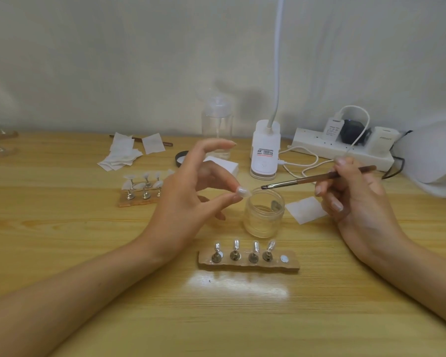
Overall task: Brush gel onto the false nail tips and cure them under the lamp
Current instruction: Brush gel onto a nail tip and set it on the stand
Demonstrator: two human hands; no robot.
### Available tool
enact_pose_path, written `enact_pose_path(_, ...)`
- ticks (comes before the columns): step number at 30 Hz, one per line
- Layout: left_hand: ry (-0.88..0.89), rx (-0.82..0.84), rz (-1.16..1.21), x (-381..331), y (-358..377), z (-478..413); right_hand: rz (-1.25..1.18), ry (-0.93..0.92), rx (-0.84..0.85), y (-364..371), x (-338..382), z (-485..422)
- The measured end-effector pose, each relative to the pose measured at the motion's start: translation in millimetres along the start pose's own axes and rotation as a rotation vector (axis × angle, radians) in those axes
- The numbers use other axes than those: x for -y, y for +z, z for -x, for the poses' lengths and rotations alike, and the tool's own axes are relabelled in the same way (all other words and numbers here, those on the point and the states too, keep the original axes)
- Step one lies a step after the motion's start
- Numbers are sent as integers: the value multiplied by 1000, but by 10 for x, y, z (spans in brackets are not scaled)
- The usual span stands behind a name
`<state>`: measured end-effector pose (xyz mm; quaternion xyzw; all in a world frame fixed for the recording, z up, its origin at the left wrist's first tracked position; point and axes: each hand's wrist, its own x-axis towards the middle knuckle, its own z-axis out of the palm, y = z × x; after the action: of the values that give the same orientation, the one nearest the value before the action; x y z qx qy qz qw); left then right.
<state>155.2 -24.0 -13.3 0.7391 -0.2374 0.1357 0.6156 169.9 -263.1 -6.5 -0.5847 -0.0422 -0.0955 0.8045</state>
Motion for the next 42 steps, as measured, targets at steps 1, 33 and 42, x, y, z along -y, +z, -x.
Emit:
enact_pose_path(1,-1,5,2,-5,4,4,8,-6,8,3,1,3)
enact_pose_path(33,-2,48,-73,48,12,-2,85,-85,83,-3,-24,7)
enact_pose_path(42,9,36,-105,44,12,-4,100,-74,69,-1,-29,9)
